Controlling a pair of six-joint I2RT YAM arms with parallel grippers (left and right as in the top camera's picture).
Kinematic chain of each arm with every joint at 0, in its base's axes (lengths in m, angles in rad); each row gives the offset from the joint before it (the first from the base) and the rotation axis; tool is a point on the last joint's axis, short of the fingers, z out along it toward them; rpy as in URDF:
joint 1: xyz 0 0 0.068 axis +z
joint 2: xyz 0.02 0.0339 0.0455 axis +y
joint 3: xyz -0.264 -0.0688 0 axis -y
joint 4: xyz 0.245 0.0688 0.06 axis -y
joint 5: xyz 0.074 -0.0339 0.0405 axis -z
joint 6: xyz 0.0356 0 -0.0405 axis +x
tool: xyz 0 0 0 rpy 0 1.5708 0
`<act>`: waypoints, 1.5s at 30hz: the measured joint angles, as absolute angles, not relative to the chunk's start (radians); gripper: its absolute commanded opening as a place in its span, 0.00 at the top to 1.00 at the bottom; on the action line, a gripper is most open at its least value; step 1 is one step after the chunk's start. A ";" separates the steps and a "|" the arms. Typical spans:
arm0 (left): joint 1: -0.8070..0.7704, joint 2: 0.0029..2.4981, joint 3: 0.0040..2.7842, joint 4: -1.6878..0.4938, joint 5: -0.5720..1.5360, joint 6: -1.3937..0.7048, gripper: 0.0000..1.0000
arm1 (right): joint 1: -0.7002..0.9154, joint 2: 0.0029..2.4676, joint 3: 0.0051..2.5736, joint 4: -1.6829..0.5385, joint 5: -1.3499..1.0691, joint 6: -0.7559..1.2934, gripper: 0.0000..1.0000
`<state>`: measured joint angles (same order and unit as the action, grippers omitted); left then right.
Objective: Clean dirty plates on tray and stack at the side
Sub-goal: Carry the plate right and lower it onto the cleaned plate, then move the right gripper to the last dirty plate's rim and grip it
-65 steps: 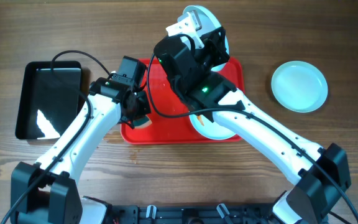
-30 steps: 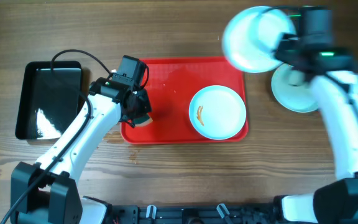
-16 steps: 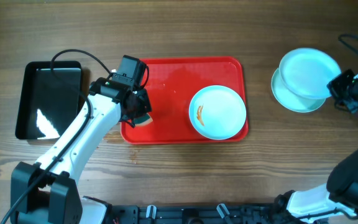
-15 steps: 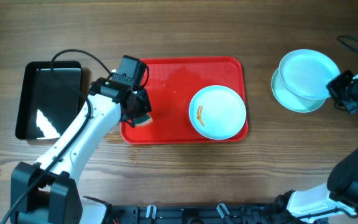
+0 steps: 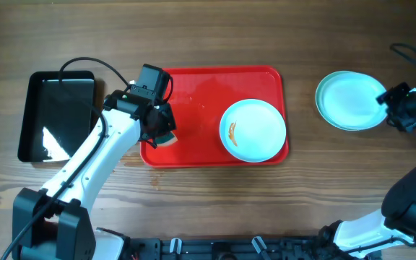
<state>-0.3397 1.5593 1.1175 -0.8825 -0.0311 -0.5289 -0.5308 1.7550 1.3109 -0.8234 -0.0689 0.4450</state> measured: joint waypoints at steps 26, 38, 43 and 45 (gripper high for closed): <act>-0.340 1.561 1.118 -0.882 -0.024 -0.529 0.96 | -0.118 1.755 1.311 -0.904 -0.487 0.218 0.43; -0.340 1.603 1.118 -0.882 -0.012 -0.529 0.96 | 0.180 1.757 1.236 -0.971 -0.071 0.287 0.48; -0.340 1.603 1.118 -0.882 -0.008 -0.529 0.96 | 0.178 1.757 1.172 -0.944 -0.067 0.307 0.71; -0.340 1.603 1.118 -0.882 -0.004 -0.529 0.96 | 0.178 1.757 1.158 -0.926 -0.067 0.310 0.71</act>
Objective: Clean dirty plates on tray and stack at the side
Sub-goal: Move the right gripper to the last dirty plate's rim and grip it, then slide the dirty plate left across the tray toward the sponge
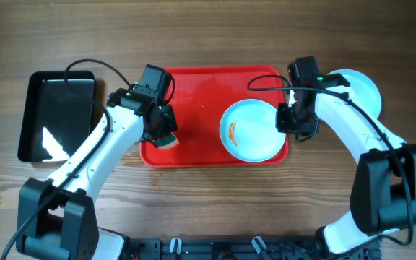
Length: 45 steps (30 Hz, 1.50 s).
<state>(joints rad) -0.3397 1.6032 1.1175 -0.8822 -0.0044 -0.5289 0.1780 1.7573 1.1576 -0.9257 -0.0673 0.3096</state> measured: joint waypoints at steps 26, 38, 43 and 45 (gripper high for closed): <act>-0.340 1.603 1.118 -0.878 -0.001 -0.529 0.96 | 0.178 1.757 1.038 -0.781 -0.096 0.315 0.75; -0.340 1.603 1.118 -0.878 -0.001 -0.529 0.95 | 0.174 1.758 1.018 -0.768 -0.118 0.317 0.82; -0.340 1.603 1.118 -0.878 -0.001 -0.529 0.95 | 0.174 1.758 1.048 -0.826 -0.118 0.329 0.75; -0.340 1.603 1.118 -0.878 -0.001 -0.529 0.95 | 0.174 1.758 1.069 -0.842 -0.115 0.332 0.75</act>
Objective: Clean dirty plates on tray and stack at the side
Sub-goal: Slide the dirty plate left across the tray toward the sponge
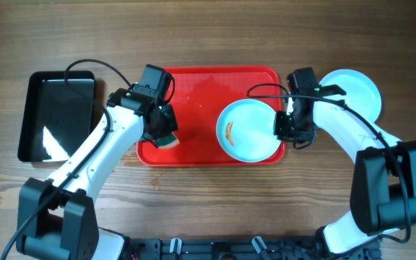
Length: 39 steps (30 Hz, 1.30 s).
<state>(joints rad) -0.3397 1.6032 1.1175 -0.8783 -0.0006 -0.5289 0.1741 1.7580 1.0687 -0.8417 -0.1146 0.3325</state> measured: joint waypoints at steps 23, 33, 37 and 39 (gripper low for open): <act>-0.340 1.603 1.118 -0.878 -0.001 -0.529 0.94 | 0.174 1.758 1.045 -0.797 -0.138 0.336 0.76; -0.340 1.603 1.118 -0.878 -0.001 -0.529 0.95 | 0.174 1.760 1.029 -0.772 -0.164 0.348 0.87; -0.340 1.603 1.118 -0.879 -0.001 -0.529 0.95 | 0.174 1.760 1.036 -0.814 -0.168 0.355 0.86; -0.340 1.603 1.118 -0.879 -0.001 -0.529 0.94 | 0.174 1.760 1.046 -0.833 -0.168 0.355 0.86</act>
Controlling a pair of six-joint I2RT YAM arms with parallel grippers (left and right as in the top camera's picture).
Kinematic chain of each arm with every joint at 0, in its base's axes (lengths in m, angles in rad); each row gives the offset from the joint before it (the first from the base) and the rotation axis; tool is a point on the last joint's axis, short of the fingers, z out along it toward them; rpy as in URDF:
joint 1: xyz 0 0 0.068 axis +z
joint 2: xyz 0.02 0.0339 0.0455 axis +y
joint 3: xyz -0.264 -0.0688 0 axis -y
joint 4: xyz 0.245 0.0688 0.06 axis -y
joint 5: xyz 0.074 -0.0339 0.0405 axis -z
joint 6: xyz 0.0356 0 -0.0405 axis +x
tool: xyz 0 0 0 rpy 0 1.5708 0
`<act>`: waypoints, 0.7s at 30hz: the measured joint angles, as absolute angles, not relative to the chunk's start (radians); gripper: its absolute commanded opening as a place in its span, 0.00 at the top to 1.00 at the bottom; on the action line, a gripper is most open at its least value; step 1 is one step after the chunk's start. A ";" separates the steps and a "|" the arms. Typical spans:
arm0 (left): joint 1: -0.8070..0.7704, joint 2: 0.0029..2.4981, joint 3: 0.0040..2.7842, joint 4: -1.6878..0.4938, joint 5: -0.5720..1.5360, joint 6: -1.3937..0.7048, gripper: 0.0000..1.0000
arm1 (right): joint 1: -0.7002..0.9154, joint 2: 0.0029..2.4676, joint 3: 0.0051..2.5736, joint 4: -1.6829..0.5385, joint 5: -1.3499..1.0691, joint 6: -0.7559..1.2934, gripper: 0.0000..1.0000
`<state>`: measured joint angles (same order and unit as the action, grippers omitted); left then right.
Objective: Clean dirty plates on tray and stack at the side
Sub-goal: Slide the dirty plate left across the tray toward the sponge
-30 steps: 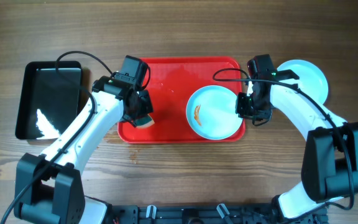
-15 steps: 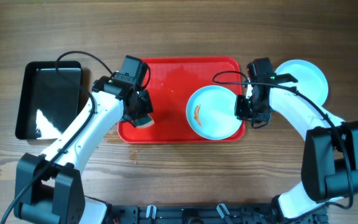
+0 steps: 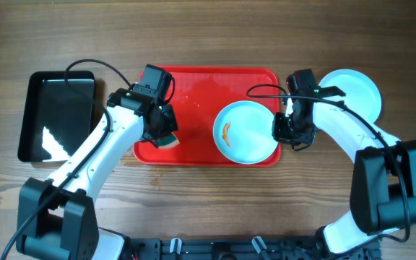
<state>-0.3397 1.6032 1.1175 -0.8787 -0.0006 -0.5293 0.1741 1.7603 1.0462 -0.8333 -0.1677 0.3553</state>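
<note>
A red tray (image 3: 193,94) lies mid-table. On its right half sits a light blue dirty plate (image 3: 255,141) with an orange smear (image 3: 227,132). My right gripper (image 3: 283,131) is at the plate's right rim and seems shut on it, though its fingertips are hidden under the wrist. My left gripper (image 3: 165,139) is over the tray's front left corner, shut on a small pale sponge (image 3: 168,142). A stack of clean light blue plates (image 3: 352,87) rests on the table right of the tray, partly behind my right arm.
A black rectangular bin (image 3: 56,115) stands at the far left of the wooden table (image 3: 208,36). Both arms' cables loop over the tray's far corners.
The tray and the dirty plate have shifted slightly left. My right gripper stays at the plate's right rim. My left gripper with the sponge has not moved.
My right gripper was first at the far right beside the clean stack, while my left held the sponge over the tray's corner. Then my right gripper was at the dirty plate's right rim. Plate and tray have since shifted left, a little at each moment.
</note>
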 measured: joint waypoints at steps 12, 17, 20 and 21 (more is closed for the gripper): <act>-0.340 1.603 1.118 -0.878 0.000 -0.529 0.94 | 0.174 1.761 1.073 -0.840 -0.195 0.359 0.79; -0.340 1.603 1.118 -0.880 -0.001 -0.529 0.94 | 0.174 1.761 1.073 -0.831 -0.199 0.363 0.75; -0.340 1.603 1.118 -0.883 0.000 -0.529 0.95 | 0.174 1.762 1.073 -0.829 -0.199 0.363 0.75; -0.340 1.603 1.118 -0.883 -0.001 -0.529 0.95 | 0.174 1.762 1.073 -0.826 -0.199 0.363 0.75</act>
